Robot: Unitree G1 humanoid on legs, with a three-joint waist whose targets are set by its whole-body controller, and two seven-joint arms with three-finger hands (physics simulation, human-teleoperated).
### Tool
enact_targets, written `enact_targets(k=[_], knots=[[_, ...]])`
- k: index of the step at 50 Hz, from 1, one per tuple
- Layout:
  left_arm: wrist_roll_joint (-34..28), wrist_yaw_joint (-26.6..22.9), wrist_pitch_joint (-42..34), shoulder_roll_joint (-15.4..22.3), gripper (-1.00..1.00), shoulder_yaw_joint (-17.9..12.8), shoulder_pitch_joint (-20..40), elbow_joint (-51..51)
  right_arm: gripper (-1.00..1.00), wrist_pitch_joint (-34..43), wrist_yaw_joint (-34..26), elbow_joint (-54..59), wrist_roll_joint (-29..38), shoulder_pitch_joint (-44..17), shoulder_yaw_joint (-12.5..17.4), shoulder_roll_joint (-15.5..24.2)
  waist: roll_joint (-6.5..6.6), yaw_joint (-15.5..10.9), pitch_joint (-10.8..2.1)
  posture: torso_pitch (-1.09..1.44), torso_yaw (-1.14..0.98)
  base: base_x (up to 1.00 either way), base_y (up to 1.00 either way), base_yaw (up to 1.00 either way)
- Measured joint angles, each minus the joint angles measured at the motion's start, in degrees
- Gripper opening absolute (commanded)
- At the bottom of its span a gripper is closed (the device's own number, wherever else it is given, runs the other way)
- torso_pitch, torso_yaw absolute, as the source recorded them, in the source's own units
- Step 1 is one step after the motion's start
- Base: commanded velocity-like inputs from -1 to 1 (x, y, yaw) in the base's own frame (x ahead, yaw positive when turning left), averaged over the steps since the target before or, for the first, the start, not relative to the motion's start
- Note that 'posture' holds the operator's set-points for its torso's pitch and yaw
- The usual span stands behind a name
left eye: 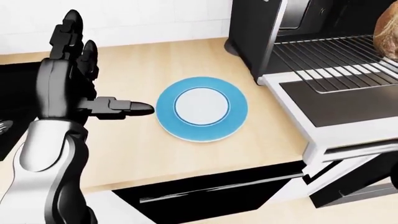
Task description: Place the bread on the rack of the toaster oven.
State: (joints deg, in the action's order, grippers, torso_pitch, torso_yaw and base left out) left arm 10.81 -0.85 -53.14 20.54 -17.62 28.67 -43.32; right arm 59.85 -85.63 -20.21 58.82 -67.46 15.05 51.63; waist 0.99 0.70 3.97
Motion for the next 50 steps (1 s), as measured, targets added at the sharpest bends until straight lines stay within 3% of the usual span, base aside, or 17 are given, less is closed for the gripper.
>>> enact_targets(k=[10, 22, 50], knots=[[-0.1, -0.3, 0.2, -0.1, 1.0, -0.2, -0.4, -0.1, -1.0, -2.4, 12.3, 7.9, -8.5, -0.6, -1.7, -1.1, -0.15, -0.3, -0.12, 0.0, 0.0, 0.0, 0.0, 0.0], [-0.4, -0.5, 0.3, 0.0, 1.0, -0.5, -1.1, -0.2, -1.0, -5.1, 20.5, 13.3, -15.6, 1.4, -0.8, 0.3, -0.56, -0.5, -0.3, 0.0, 0.0, 0.0, 0.0, 0.0], [-0.5, -0.7, -0.2, 0.3, 1.0, -0.6, -0.9, -0.5, -1.0, -12.6, 37.8, 26.8, -23.1, 4.2, -1.3, -1.9, -0.7, -0.7, -0.6, 0.0, 0.0, 0.0, 0.0, 0.0]])
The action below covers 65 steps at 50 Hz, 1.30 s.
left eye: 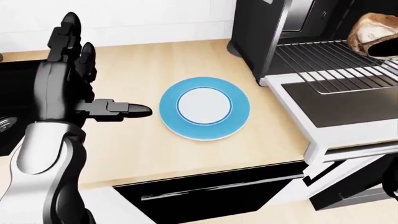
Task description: Place the bread on the rack of the toaster oven.
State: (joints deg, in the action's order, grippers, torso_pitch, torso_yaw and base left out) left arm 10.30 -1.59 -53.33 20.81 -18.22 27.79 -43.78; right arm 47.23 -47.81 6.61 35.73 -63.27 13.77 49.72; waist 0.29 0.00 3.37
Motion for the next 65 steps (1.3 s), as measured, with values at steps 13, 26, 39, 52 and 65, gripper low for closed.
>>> enact_targets(k=[13, 26, 39, 52, 65], knots=[[-0.5, -0.3, 0.2, -0.4, 1.0, 0.1, -0.5, -0.2, -1.0, -1.4, 5.4, 2.9, -1.2, 1.4, -0.2, -1.5, -0.04, 0.1, -0.12, 0.0, 0.0, 0.0, 0.0, 0.0], [-0.1, -0.6, 0.2, -0.3, 1.0, -0.6, -1.1, -0.7, -1.0, -2.5, 8.1, 4.6, -1.0, 0.8, -0.8, -3.4, -0.15, 0.0, -0.21, 0.0, 0.0, 0.0, 0.0, 0.0], [-0.1, -0.5, 0.1, -0.3, 1.0, -0.6, -1.2, -0.8, -1.0, -2.5, 11.0, 5.3, -1.3, 1.3, -0.4, -4.3, -0.1, -0.1, -0.2, 0.0, 0.0, 0.0, 0.0, 0.0], [0.1, -0.6, 0.0, -0.1, 1.0, -1.2, -1.5, -1.1, -0.58, -2.0, 12.6, 5.0, -2.0, 2.1, -0.4, -4.5, -0.14, -0.1, -0.22, 0.0, 0.0, 0.0, 0.0, 0.0], [0.3, -0.5, -0.4, 0.2, 1.0, -0.9, -0.8, -1.0, -0.15, -1.9, 12.3, 4.4, -2.4, 2.5, -0.4, -4.3, -0.16, -0.1, -0.23, 0.0, 0.0, 0.0, 0.0, 0.0]])
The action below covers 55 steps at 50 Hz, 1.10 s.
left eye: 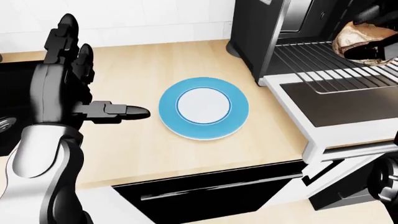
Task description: Place the bread on the rack of the toaster oven.
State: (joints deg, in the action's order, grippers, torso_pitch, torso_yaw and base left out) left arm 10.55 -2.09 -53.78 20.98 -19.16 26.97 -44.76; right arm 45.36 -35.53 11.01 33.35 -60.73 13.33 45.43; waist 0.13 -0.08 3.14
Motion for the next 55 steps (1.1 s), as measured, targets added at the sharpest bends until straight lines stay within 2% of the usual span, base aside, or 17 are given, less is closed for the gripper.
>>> enact_targets(k=[4, 9, 13, 25, 35, 50, 55], knots=[[0.0, 0.0, 0.1, -0.1, 1.0, 0.1, -0.1, -0.1, -0.11, 0.1, 0.0, -0.5, 0.0, 0.5, 0.1, -0.2, 0.0, 0.0, -0.02, 0.0, 0.0, 0.0, 0.0, 0.0], [0.0, -0.1, 0.3, -0.1, 1.0, -0.1, -0.5, 0.0, 0.06, 0.4, -0.2, -0.7, -0.1, 0.6, 0.1, -0.1, 0.02, 0.0, 0.01, 0.0, 0.0, 0.0, 0.0, 0.0], [0.1, -0.1, 0.4, -0.1, 1.0, -0.3, -0.6, 0.0, 0.28, 0.6, -0.3, -1.2, 0.0, 0.9, 0.2, 0.0, -0.02, 0.0, 0.0, 0.0, 0.0, 0.0, 0.0, 0.0], [0.1, 0.0, 0.4, 0.1, 1.0, -0.2, -0.4, 0.1, 0.4, 1.4, -0.1, -3.1, -0.4, 2.8, 0.8, -0.5, -0.12, -0.1, -0.08, 0.0, 0.0, 0.0, 0.0, 0.0], [-0.2, 0.0, 0.5, 0.0, 1.0, -0.1, -0.5, 0.2, 0.58, 2.0, 0.1, -3.4, -0.5, 3.0, 0.4, -0.9, -0.05, -0.1, -0.06, 0.0, 0.0, 0.0, 0.0, 0.0], [-0.1, -0.2, 0.4, 0.1, 1.0, -0.2, -0.5, 0.2, 0.77, 5.2, -3.1, -10.0, -0.7, 6.3, 2.8, 2.6, -0.33, -0.2, -0.06, 0.0, 0.0, 0.0, 0.0, 0.0], [0.0, -0.2, 0.1, 0.2, 1.0, 0.1, 0.1, 0.3, 0.95, 7.0, -4.5, -13.2, -1.0, 8.3, 3.7, 4.0, -0.43, -0.2, -0.05, 0.0, 0.0, 0.0, 0.0, 0.0]])
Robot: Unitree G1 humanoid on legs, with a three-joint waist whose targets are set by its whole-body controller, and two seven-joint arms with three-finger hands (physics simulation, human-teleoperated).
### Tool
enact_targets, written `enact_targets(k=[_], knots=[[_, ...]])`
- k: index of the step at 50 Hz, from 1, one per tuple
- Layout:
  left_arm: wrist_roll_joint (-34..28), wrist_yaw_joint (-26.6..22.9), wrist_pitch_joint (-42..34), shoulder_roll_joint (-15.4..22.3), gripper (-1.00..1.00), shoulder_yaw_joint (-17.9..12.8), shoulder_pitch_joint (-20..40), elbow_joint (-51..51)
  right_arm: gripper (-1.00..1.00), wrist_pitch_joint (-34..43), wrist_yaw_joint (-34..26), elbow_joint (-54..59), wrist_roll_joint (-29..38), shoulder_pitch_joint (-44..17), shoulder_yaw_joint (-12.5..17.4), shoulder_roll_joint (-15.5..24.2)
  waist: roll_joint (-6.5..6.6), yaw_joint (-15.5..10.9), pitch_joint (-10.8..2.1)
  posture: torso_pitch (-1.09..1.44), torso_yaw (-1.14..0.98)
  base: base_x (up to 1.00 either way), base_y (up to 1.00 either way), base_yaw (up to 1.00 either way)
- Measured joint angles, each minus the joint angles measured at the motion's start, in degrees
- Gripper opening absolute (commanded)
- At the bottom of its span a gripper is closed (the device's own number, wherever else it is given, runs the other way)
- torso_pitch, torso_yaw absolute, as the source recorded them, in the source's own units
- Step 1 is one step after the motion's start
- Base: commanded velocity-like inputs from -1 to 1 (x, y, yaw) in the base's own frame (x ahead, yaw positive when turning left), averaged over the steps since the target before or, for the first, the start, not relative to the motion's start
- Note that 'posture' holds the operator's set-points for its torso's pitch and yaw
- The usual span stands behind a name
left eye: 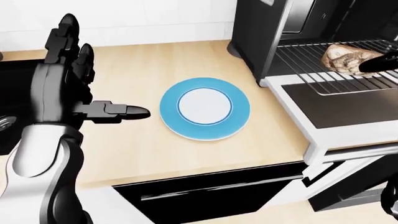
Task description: Place the bread on the rack of the toaster oven.
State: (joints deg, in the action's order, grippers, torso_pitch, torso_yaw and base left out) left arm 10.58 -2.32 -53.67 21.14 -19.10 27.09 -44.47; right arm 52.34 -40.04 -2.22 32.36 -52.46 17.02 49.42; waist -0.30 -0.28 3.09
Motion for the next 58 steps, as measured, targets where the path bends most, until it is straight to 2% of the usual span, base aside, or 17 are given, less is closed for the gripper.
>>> enact_targets(k=[9, 20, 35, 41, 48, 51, 58], knots=[[-0.6, 0.2, 0.6, -0.3, 1.0, 0.9, 0.5, 1.2, 1.0, 4.2, -3.1, -6.8, -0.4, 2.9, 1.4, 3.2, -0.16, 0.0, 0.07, 0.0, 0.0, 0.0, 0.0, 0.0], [-0.8, 0.0, 0.5, -0.2, 1.0, 0.6, 0.7, 1.0, 1.0, 11.8, -8.8, -18.9, 0.2, 6.7, 3.8, 7.5, -0.53, -0.1, 0.2, 0.0, 0.0, 0.0, 0.0, 0.0], [-0.3, 0.0, 0.4, 0.0, 1.0, 0.0, 0.0, 0.4, 1.0, 22.3, -11.2, -33.7, 0.1, 10.6, 6.0, 11.0, -0.85, -0.2, 0.34, 0.0, 0.0, 0.0, 0.0, 0.0], [-0.2, 0.0, 0.4, 0.3, 1.0, -0.6, -0.2, 0.3, 1.0, 25.6, -12.5, -40.1, -0.2, 16.4, 10.0, 11.0, -1.01, -0.3, 0.42, 0.0, 0.0, 0.0, 0.0, 0.0], [-0.2, 0.0, 0.5, 0.4, 1.0, -0.3, 0.0, 0.8, 1.0, 29.0, -13.7, -44.9, -1.4, 21.5, 16.3, 13.0, -1.06, -0.3, 0.43, 0.0, 0.0, 0.0, 0.0, 0.0], [-0.2, -0.1, 0.4, 0.5, 1.0, -0.4, 0.0, 0.7, 1.0, 30.5, -13.5, -47.4, -1.6, 23.7, 18.0, 12.8, -1.19, -0.2, 0.4, 0.0, 0.0, 0.0, 0.0, 0.0], [-0.3, -0.4, 0.7, 0.5, 1.0, -0.1, 0.0, 1.1, 1.0, 32.7, -13.4, -50.4, -2.1, 26.6, 19.9, 12.2, -1.19, -0.2, 0.47, 0.0, 0.0, 0.0, 0.0, 0.0]])
